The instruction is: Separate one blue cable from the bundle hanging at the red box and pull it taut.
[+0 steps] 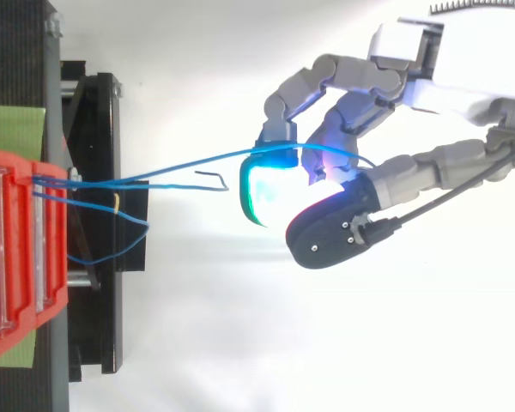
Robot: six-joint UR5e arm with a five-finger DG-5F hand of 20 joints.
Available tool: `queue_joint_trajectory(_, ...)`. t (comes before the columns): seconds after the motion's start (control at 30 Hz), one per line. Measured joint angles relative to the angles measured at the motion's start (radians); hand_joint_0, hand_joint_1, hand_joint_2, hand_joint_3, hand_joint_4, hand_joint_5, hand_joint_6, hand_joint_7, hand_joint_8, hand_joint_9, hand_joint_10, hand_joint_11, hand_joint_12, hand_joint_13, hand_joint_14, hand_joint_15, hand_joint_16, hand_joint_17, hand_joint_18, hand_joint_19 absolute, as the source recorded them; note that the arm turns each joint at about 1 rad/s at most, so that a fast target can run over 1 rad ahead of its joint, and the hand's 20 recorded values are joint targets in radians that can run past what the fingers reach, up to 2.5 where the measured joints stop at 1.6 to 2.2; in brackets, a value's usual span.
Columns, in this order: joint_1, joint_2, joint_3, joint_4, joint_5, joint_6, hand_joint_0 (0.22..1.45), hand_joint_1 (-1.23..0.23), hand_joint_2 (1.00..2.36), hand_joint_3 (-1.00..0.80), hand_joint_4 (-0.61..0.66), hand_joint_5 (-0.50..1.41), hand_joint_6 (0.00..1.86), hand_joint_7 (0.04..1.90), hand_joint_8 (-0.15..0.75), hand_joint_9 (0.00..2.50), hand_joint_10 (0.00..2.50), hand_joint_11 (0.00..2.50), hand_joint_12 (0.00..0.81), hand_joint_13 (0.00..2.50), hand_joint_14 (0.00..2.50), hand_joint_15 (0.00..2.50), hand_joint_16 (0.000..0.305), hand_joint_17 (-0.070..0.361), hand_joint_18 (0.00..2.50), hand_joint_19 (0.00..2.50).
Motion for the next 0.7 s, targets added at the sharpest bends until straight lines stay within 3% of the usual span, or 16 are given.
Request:
queue_joint_trajectory(0.27, -0.013, -0.002, -0.008, 0.029, 0.018, 0.09, 0.46, -0.49, 1.0, -0.5, 0.14, -0.24, 0.8, 0.86, 0.33, 0.79, 0.98, 1.3, 0.375, 0.86, 0.02, 0.66, 0.049, 0.111, 0.64, 0.46)
queue_joint_trajectory(0.7, -0.022, -0.032, -0.012, 0.112, 0.034, 0.083, 0.52, -0.53, 1.0, -0.5, 0.11, -0.23, 0.78, 0.9, 0.294, 0.8, 0.98, 1.35, 0.353, 0.92, 0.02, 0.78, 0.045, 0.101, 0.63, 0.47)
